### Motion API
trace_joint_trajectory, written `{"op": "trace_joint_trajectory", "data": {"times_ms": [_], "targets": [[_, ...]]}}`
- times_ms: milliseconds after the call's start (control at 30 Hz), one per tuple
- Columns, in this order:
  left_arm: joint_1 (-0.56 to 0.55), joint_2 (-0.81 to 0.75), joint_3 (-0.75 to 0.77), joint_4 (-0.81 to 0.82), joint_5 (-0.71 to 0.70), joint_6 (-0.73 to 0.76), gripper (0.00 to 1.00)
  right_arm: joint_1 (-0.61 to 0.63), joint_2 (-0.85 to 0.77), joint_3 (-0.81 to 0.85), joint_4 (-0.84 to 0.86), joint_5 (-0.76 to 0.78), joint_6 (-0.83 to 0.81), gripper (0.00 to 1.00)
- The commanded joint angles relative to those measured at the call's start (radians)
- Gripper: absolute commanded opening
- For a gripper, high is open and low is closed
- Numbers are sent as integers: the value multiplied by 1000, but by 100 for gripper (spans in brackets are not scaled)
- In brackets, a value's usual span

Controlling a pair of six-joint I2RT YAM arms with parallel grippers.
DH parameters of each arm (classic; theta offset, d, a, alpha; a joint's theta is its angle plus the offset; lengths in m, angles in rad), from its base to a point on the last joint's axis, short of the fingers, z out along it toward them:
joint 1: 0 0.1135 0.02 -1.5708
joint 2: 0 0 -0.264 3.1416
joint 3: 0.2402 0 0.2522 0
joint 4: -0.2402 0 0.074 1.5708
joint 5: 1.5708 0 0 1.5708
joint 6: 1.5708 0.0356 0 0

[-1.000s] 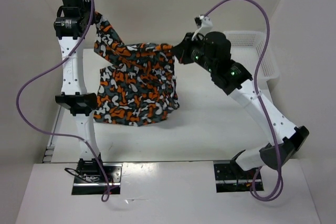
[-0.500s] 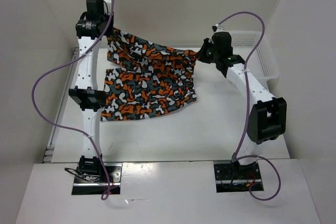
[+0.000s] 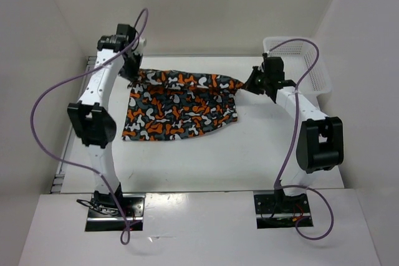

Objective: Fold and stack the shorts
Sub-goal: Fold the shorts

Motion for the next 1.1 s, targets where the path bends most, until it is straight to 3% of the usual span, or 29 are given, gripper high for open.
{"op": "trace_joint_trajectory", "data": {"times_ms": [0,100,200,367,567,767,833,867,933,967,1067], "targets": [[-24,-247,-431,129,-135,4,0,-8,-76,-77,-17,-22,23,0],[-47,-349,-688,174,-175,4,0,-17,-106,-146,-31,-45,32,0],[-47,-359,-730,107,-106,4,0,-17,-157,-206,-55,-45,42,0],[-47,-424,-888,116,-106,4,0,-26,-205,-267,-74,-68,52,0],[-47,-443,-922,62,-202,4,0,-26,-195,-281,-155,-109,52,0],[-36,-443,-757,-4,-193,4,0,-36,-232,-270,-266,-237,52,0],[-36,-452,-775,-18,-193,4,0,-14,-263,-322,-278,-237,52,2],[-36,-452,-812,-18,-204,4,0,-3,-274,-345,-278,-221,52,15],[-36,-452,-977,32,-204,4,9,7,-274,-399,-278,-221,80,32],[-36,-452,-1029,56,-204,4,13,29,-274,-399,-278,-195,80,51],[-36,-452,-1128,83,-146,4,18,61,-248,-332,-348,-143,91,61]]}}
